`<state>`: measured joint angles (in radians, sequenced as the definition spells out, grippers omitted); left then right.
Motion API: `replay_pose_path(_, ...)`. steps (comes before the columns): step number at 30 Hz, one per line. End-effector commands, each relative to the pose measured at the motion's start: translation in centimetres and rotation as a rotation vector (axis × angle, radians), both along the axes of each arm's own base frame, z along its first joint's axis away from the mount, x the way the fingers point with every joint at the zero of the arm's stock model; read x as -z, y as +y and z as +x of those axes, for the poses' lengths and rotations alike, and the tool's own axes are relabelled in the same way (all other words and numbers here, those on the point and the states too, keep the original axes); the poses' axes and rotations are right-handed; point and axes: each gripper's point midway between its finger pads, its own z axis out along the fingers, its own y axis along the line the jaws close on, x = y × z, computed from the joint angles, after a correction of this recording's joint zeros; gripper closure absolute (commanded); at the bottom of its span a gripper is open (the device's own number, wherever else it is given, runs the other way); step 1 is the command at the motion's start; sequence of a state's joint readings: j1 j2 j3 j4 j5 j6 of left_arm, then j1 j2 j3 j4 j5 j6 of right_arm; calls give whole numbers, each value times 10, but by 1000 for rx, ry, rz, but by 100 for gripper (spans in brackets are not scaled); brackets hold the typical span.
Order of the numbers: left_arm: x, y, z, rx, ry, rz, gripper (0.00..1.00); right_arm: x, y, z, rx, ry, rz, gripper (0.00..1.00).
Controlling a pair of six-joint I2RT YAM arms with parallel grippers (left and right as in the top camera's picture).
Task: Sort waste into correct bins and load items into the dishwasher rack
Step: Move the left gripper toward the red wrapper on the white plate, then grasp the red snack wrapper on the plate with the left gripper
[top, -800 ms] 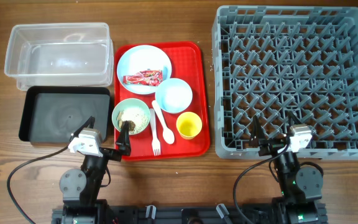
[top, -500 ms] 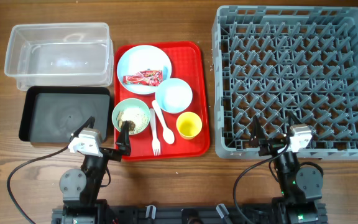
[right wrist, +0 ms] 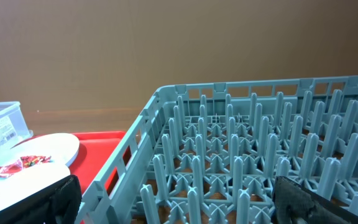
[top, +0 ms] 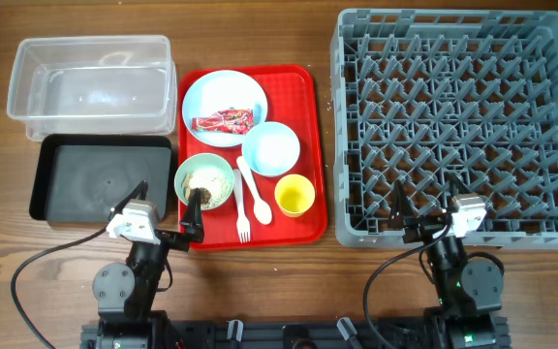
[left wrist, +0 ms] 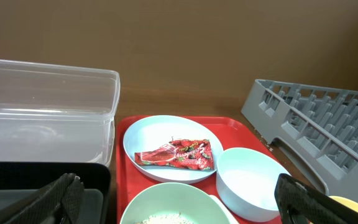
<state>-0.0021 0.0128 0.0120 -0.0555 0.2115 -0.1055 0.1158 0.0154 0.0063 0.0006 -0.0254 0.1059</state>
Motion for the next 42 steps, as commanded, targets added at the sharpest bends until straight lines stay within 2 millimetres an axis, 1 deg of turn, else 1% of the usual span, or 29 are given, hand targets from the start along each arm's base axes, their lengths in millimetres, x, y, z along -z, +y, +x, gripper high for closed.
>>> replay_pose_path(1, 1, -1, -1, 11, -7, 18, 0, -1, 1, 0, -8, -5, -12, 0)
replay_pose_path(19, 0, -1, -1, 11, -10, 18, 0, -1, 1, 0, -8, -5, -12, 0)
replay_pose_path(21, 0, -1, -1, 10, -9, 14, 0, -1, 0, 0, -4, -9, -42, 0)
replay_pose_path(22, 1, -1, -1, 9, -4, 1, 0, -1, 0, 0, -4, -13, -69, 0)
replay_pose_path(24, 2, 1, 0, -6, 20, -84, 0, -1, 0, 0, -5, -15, -78, 0)
replay_pose_path(28, 4, 2, 1, -18, 49, -135, 0, -2, 1, 0, -9, -19, -74, 0)
replay_pose_path(31, -5, 3, 1, -26, 67, -135, 0, -1, 4, -1, -26, -13, -62, 0)
replay_pose_path(32, -8, 3, 2, -28, 80, -134, 0, -1, 4, -1, -26, -6, -12, 0)
replay_pose_path(33, -10, 3, 2, -30, 112, -134, 0, 0, 4, -1, -28, 4, 40, 0)
replay_pose_path(34, -9, 5, 3, -44, 159, -132, 0, -2, 5, -1, -31, 9, 53, 0)
replay_pose_path(37, -19, 9, 10, -74, 259, -126, 0, -9, 2, -5, -13, 48, 46, 0)
replay_pose_path(39, -22, 9, 18, -81, 371, -123, 0, -14, 3, -7, -20, 100, 45, 0)
replay_pose_path(42, -24, 9, 27, -90, 526, -118, 0, -30, 3, -9, -17, 188, 35, 0)
